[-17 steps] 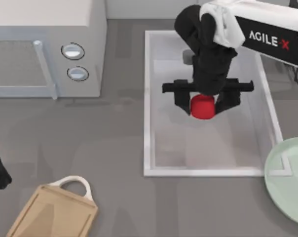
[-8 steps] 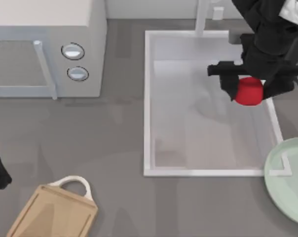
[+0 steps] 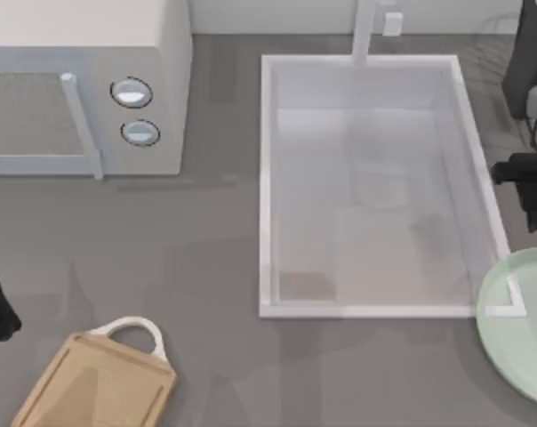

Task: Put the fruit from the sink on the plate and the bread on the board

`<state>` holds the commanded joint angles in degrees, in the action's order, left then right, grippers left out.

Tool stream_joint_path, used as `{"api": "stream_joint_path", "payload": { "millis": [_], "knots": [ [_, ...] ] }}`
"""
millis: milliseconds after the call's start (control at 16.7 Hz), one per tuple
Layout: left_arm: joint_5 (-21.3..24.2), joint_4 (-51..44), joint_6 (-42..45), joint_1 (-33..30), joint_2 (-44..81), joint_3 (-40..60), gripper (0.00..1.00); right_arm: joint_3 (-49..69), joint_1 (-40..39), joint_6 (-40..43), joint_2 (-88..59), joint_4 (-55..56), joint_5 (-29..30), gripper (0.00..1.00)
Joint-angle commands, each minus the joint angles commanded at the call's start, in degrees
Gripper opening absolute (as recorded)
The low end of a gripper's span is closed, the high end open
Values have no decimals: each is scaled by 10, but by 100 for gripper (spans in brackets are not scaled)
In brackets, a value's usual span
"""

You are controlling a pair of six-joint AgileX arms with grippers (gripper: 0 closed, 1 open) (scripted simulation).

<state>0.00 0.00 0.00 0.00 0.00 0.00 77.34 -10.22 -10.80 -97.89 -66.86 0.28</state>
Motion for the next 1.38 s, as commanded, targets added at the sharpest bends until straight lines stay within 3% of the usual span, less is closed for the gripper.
{"api": "stream_joint_path", "payload": {
  "millis": [360, 720, 1380],
  "knots": [
    [0, 0, 0, 0, 0, 0, 100, -101, 43, 44, 90, -14, -3, 0],
    [0, 0, 0, 0, 0, 0, 100, -107, 46, 46, 96, -14, -3, 0],
    [0, 0, 0, 0, 0, 0, 100, -107, 46, 46, 96, -14, -3, 83]
  ]
}}
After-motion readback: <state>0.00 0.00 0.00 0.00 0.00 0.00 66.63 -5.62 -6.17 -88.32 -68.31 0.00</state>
